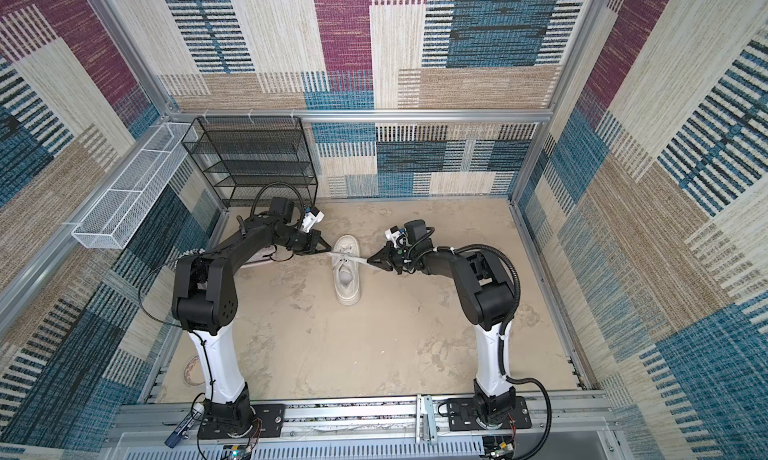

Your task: Tie the shoes

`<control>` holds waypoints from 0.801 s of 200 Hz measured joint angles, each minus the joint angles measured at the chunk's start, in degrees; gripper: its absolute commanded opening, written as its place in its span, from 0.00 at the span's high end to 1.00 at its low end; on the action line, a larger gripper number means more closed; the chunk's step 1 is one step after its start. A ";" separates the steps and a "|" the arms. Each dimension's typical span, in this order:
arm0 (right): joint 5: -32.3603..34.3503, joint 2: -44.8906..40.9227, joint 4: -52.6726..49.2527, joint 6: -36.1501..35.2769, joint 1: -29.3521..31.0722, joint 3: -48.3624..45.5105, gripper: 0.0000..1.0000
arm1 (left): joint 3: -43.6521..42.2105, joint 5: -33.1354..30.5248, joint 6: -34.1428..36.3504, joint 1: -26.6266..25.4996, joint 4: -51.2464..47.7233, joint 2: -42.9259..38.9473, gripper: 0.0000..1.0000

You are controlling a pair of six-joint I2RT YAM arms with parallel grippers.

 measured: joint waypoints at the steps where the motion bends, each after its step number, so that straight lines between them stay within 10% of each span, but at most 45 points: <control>1: 0.00 0.00 0.00 0.00 0.00 0.00 1.00 | 0.04 0.02 0.07 -0.02 -0.09 0.00 1.00; 160: 0.17 0.92 -0.98 -0.44 -0.35 0.42 1.00 | -0.20 -14.73 9.27 -0.48 -8.74 -1.01 1.00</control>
